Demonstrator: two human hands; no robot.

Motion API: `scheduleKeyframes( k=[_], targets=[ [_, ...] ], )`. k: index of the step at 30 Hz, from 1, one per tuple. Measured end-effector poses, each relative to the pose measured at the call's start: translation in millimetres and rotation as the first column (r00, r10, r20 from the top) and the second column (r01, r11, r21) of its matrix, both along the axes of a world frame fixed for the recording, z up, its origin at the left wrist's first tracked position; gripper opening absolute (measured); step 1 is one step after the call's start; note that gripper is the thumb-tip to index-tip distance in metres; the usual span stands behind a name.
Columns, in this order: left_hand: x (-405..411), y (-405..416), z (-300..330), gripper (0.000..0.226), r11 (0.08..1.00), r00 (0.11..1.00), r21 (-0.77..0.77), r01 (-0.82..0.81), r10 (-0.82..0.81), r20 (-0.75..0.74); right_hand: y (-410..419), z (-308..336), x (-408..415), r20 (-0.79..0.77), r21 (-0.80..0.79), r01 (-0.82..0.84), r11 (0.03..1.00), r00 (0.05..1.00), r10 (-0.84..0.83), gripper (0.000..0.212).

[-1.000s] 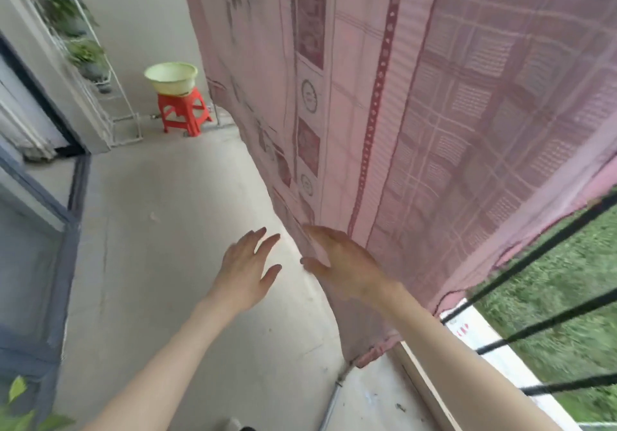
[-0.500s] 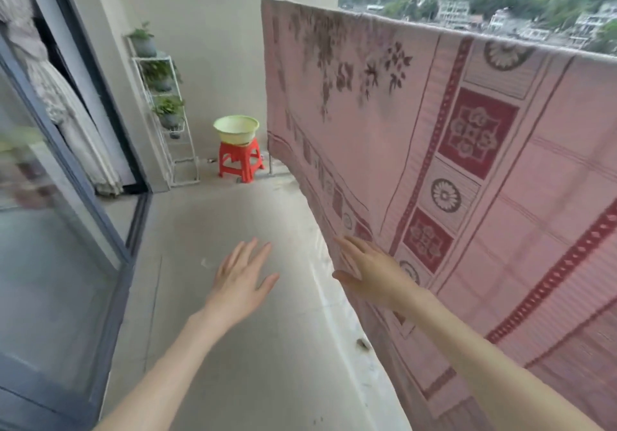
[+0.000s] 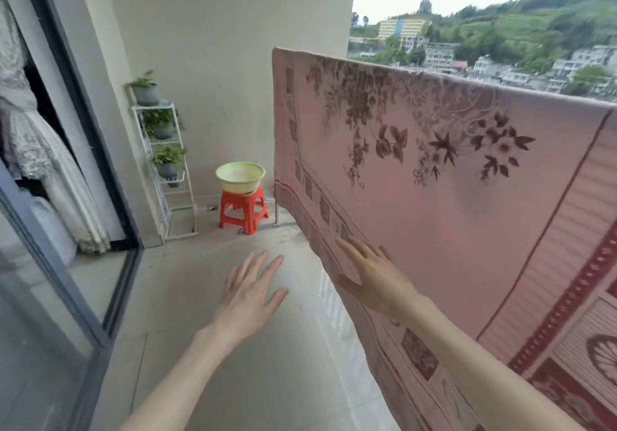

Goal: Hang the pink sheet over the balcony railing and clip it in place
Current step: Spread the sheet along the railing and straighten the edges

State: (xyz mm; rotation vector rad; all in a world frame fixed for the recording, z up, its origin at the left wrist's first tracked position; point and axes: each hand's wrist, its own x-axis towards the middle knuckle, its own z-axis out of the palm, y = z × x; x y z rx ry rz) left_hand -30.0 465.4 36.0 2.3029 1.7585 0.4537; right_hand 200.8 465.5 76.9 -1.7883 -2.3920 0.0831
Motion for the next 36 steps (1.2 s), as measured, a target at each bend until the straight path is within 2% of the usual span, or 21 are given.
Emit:
scheduleKeyframes(
  k=[10, 16, 21, 24, 28, 36],
  targets=[
    [-95.4, 233.7, 19.3, 0.057, 0.997, 0.996, 0.013, -0.081, 0.081, 0.045, 257.4, 15.0, -90.4, -0.073, 0.028, -0.08, 0.996, 0.994, 0.082, 0.068],
    [-154.5, 393.1, -0.3, 0.055, 0.997, 0.995, 0.058, -0.047, 0.042, 0.088, 422.1, 0.7, -161.5, -0.063, 0.074, -0.096, 0.993, 0.993, 0.101, 0.067],
    [-228.0, 533.2, -3.8, 0.055, 1.0, 0.992, -0.017, -0.018, 0.02, 0.126, 559.1, 13.0, -219.3, -0.056, 0.069, -0.023, 0.997, 0.998, 0.027, 0.067],
    [-254.8, 622.2, 22.7, 0.052, 0.999, 0.989, 0.037, -0.009, 0.004, 0.148, 634.3, 38.4, -246.7, -0.072, 0.084, 0.016, 0.996, 0.997, -0.01, 0.066],
    [-259.9, 727.3, 48.8, 0.05, 0.99, 0.976, 0.114, 0.082, -0.103, 0.193, 724.2, 69.2, -257.6, -0.071, 0.166, 0.076, 0.983, 0.995, -0.065, 0.067],
    [-259.9, 938.2, 33.3, 0.049, 0.974, 0.956, 0.136, 0.179, -0.205, 0.21, 914.3, 88.2, -250.4, -0.02, 0.285, 0.172, 0.943, 0.985, -0.174, 0.069]
  ],
)
